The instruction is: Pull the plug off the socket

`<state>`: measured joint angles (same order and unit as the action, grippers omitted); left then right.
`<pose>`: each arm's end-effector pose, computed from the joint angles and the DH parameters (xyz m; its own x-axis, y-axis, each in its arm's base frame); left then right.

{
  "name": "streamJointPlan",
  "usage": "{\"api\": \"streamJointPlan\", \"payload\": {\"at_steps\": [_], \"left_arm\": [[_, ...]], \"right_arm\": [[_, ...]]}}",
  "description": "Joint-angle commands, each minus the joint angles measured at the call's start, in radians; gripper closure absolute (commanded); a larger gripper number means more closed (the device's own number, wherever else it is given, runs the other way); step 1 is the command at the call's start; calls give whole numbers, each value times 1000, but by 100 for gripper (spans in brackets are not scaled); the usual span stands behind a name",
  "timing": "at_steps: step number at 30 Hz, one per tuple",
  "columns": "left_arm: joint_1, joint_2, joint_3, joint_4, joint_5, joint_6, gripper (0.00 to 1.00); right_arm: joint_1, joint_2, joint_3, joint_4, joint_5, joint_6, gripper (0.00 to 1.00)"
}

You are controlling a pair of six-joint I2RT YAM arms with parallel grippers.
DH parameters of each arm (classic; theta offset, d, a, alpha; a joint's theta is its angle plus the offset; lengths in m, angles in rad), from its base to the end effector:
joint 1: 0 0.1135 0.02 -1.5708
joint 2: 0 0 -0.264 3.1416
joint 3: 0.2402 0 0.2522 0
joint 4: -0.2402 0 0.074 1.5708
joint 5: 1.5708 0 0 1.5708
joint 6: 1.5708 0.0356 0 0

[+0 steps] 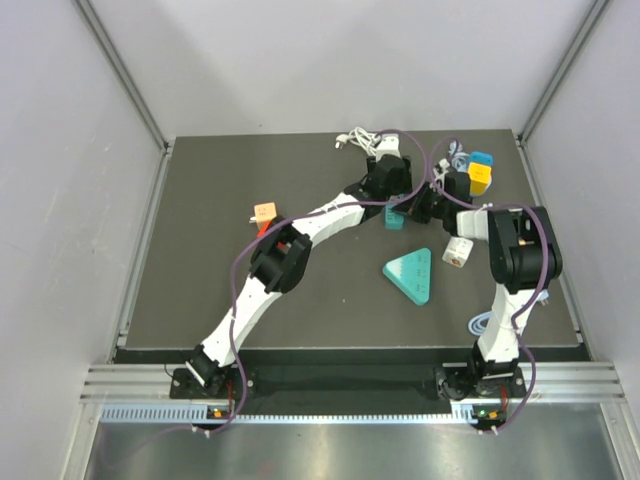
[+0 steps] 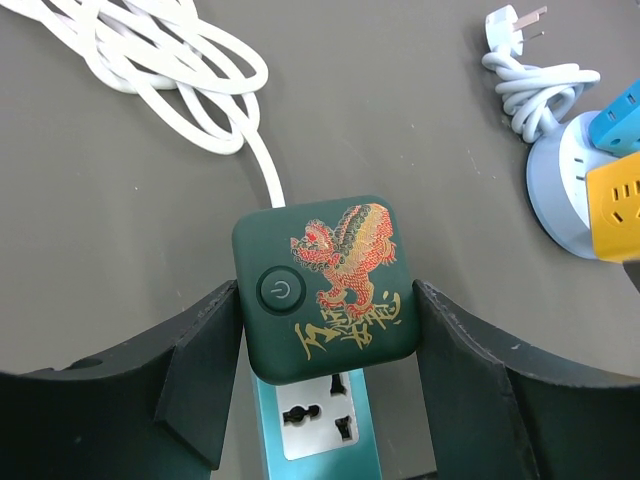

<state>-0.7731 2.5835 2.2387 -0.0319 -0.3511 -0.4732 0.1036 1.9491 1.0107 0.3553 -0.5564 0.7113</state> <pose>0.4342 -0.4065 0.1875 -0.4289 -0.1794 -0.8854 0.2600 0.9141 -0.3112 0.3936 0.0598 0.1393 -0.7584 0.4785 -0.4425 -0.0412 0.6424 0.7652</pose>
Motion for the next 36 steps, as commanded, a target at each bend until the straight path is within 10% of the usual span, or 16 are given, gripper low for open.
{"api": "streamJointPlan", "payload": {"at_steps": [1,19,36], "left_arm": [[3,-92,-8,4,30,4,100],[28,-166,16,-57,288,-48,100],[31,-321,-226,281,340,-77,100]], "right_arm": [[10,34,28,-44,48,-44,100],[8,91,43,-176,102,-36,100],[-16,151,65,-312,104,240,100]]}}
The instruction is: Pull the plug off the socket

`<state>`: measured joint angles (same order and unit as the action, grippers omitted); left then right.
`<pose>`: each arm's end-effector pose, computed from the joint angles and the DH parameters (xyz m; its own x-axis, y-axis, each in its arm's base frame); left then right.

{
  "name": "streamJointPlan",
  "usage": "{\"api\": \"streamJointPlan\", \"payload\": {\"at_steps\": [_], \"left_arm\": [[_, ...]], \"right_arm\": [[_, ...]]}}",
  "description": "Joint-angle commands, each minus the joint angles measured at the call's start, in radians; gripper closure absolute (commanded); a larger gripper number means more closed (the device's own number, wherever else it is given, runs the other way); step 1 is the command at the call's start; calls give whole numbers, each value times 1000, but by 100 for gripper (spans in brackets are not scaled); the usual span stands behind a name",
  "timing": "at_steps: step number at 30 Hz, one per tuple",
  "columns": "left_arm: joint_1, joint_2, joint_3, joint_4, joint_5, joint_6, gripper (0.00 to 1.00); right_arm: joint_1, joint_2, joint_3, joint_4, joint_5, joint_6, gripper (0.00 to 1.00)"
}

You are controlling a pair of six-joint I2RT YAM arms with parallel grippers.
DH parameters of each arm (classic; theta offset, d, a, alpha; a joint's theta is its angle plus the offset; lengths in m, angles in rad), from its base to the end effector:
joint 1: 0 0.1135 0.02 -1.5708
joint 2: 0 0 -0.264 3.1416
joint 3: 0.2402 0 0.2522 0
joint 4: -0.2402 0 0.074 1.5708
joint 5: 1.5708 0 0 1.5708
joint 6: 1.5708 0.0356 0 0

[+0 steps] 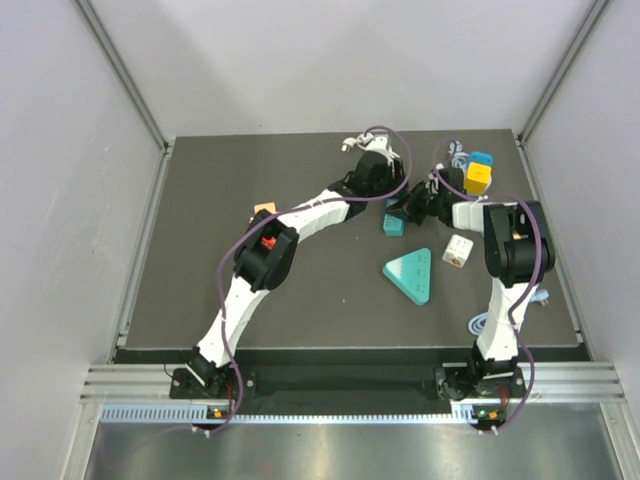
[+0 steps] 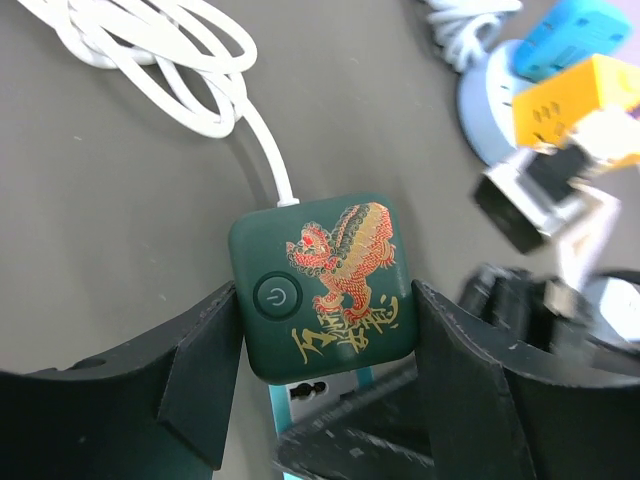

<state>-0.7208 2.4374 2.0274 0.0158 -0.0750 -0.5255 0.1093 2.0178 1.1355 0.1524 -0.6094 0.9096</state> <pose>0.4306 -0.3748 0.1997 -0.5537 -0.1794 -0.8132 0.3796 0.8147 -0.4383 0.4083 0.0653 0.1317 -0.8123 0.5619 -0.1564 0.2078 0.5294 0.8225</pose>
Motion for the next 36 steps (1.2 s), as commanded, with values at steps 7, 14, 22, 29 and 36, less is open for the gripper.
{"api": "streamJointPlan", "payload": {"at_steps": [7,14,22,29,36], "left_arm": [[-20,-242,-110,375,58,-42,100],[-16,-230,-47,270,67,15,100],[-8,-255,-81,265,43,33,100],[9,-427,-166,89,-11,113,100],[96,-728,-542,-95,14,111,100]], "right_arm": [[-57,111,-95,-27,88,120,100],[-66,134,-27,18,-79,-35,100],[-63,22,-22,-16,-82,-132,98],[-39,-43,7,-46,-112,-163,91],[16,-120,96,-149,-87,-218,83]]}}
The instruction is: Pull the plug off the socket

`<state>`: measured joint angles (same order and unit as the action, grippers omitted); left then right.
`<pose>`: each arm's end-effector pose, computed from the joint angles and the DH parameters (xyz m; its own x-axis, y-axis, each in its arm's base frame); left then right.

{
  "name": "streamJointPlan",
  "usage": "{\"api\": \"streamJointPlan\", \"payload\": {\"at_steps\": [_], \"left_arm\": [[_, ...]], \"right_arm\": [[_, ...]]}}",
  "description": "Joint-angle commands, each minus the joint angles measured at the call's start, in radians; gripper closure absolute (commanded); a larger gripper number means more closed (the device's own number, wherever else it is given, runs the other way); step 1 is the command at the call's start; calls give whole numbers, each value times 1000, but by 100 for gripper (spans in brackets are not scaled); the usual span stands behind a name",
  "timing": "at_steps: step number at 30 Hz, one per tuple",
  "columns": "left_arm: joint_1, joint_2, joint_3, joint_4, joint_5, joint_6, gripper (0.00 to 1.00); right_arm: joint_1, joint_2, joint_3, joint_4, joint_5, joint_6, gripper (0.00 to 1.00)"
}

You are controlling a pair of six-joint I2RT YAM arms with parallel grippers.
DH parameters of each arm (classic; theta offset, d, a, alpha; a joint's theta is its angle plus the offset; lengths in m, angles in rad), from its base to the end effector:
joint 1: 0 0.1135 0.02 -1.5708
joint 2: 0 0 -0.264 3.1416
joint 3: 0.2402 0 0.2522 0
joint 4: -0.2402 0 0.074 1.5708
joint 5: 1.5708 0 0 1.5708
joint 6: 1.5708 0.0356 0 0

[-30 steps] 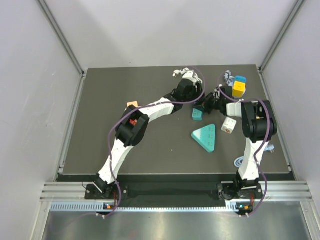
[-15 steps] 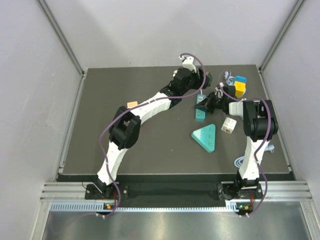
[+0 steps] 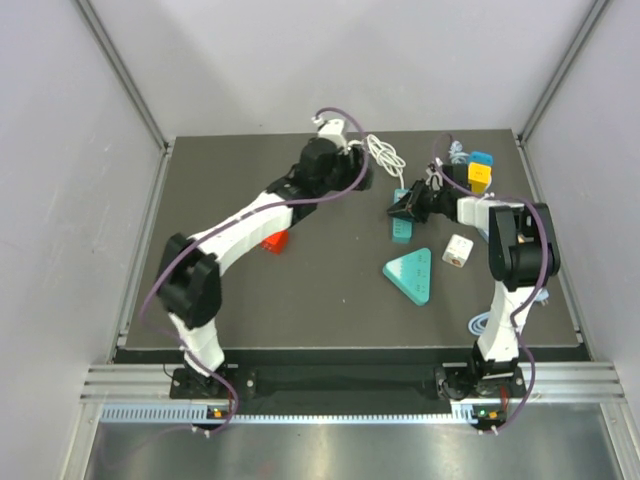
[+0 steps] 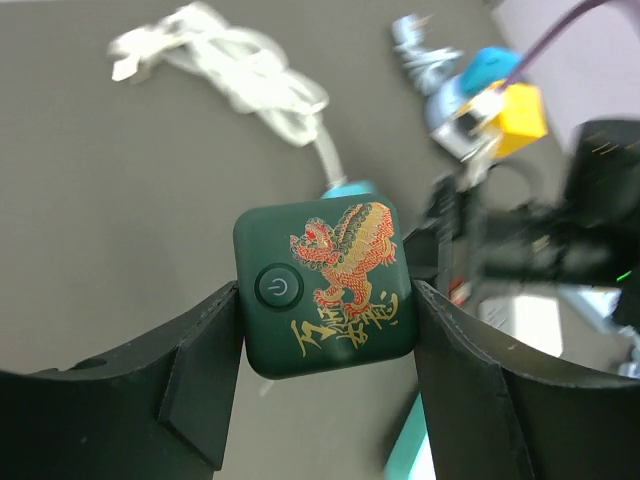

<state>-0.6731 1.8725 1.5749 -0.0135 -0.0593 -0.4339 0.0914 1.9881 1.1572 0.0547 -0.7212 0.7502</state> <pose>0.3567 -0.2817 0.3176 -0.4602 -0.1698 -0.8714 0.4240 0.8203 -0.3838 0.4045 0.0607 0.1438 -0.8770 0.4338 -0.2066 0.0823 0.5592 0.8249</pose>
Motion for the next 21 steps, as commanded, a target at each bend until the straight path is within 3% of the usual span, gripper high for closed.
{"api": "streamJointPlan", "payload": {"at_steps": [1,6,11,16,21], "left_arm": [[61,-192,-117,-107,-4,20,100],[157,-363,-282,-252,-14,32,100],[202,-453,-297,-380,-72,70,100],[202,-499,-263,-724,-105,18,100],[202,-660,-524,-674,-68,-48,100]], "right_arm": [[37,-101,78,-77,31,-61,81],[65,-178,69,-111,57,-61,79],[97,-270,35,-170,111,-91,78],[99,-331,-7,-228,138,-135,76],[99,-347,-37,-217,148,-134,76]]}}
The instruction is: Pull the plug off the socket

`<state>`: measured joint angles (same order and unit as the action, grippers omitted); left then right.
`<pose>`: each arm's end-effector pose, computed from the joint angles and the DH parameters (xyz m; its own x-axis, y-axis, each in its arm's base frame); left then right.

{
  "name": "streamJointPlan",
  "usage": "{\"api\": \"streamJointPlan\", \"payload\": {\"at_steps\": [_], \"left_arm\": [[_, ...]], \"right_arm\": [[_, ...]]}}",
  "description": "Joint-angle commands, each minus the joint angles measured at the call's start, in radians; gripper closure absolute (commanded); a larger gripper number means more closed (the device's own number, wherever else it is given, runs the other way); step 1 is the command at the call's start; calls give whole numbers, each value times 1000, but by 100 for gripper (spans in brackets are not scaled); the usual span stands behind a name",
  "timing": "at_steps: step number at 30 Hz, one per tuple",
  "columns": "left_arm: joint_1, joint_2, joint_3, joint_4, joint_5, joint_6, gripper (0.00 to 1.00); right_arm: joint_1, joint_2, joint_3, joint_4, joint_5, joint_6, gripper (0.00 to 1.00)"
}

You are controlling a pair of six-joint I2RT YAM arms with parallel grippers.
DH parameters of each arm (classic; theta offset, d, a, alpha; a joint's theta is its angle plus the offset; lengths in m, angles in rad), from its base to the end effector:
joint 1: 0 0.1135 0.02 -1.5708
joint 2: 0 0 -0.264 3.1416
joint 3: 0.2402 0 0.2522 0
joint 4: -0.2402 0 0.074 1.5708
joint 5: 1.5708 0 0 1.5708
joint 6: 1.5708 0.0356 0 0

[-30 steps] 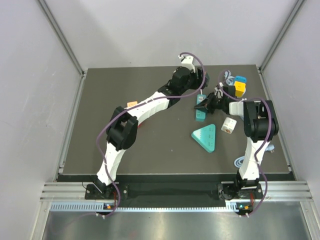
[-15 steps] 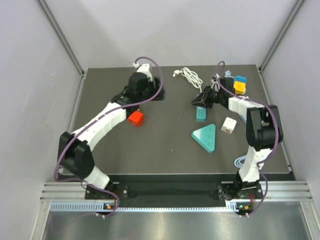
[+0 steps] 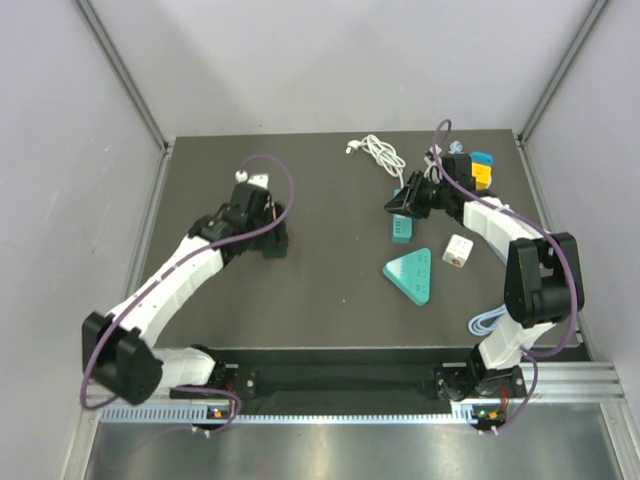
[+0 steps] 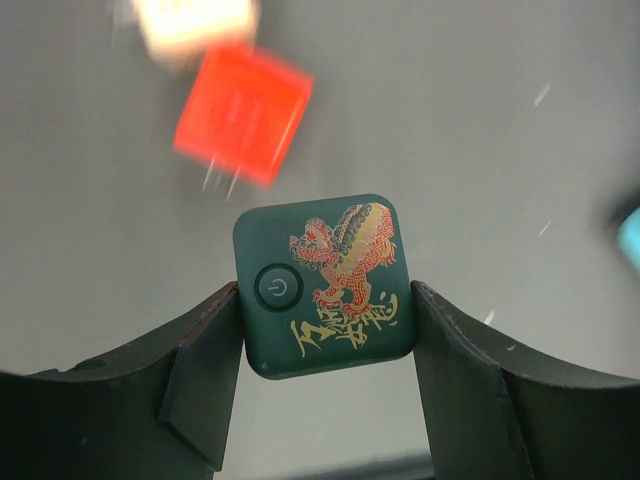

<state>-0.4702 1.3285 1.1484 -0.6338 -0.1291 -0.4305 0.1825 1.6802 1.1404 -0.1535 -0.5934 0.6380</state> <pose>0.2548 -0.1243 0.3055 -0.7436 -0.0863 -0.6631 0.0662 0.9772 -0.2015 0.3597 0.0866 0.2353 -0.8464 0.3459 -0.4050 -0.0863 0.6613 0.7452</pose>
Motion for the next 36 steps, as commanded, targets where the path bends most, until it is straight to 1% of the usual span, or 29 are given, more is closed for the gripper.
{"api": "streamJointPlan", "payload": {"at_steps": [1,2,6,9,13,18,19,20,23,24,26,27,30,31,32,33,36], "left_arm": [[1,-159,-130,-37,-1,-60,100],[1,-173,-172,-35,-9,-73,100],[-1,-196,-214,-69,-55,-71,100],[1,-160,-216,-89,-122,-67,100],[2,-79,-222,-57,-161,-47,100],[8,7,-222,-15,-171,-17,100],[11,17,-220,-14,-175,-14,97],[12,21,-219,-12,-176,-13,90],[13,24,-223,-3,-188,-10,78],[13,20,-225,-1,-188,-8,69],[13,5,-231,14,-181,-4,57],[13,2,-233,16,-181,-1,48],[13,-5,-228,13,-173,1,38],[15,-9,-225,6,-170,1,29],[12,-12,-219,2,-165,1,26],[13,-24,-217,3,-161,1,18],[13,-58,-220,6,-155,10,12]], "right_arm": [[8,-39,-22,-8,20,-21,76],[8,-42,-24,-11,20,-21,76],[6,-57,-28,-32,29,-38,76],[6,-85,-47,-37,44,-40,75],[6,-109,-60,-55,56,-50,75],[6,-151,-85,-89,78,-81,75],[6,-157,-88,-101,81,-86,75],[5,-165,-91,-106,83,-93,75],[8,-191,-105,-126,95,-109,75],[6,-198,-113,-132,102,-113,75],[6,-220,-120,-155,121,-129,75],[6,-226,-123,-165,127,-135,74],[6,-246,-128,-187,129,-147,74],[8,-252,-130,-192,129,-152,74],[6,-264,-134,-195,132,-156,74],[6,-272,-136,-202,135,-158,73],[6,-283,-134,-221,139,-162,73]]}}
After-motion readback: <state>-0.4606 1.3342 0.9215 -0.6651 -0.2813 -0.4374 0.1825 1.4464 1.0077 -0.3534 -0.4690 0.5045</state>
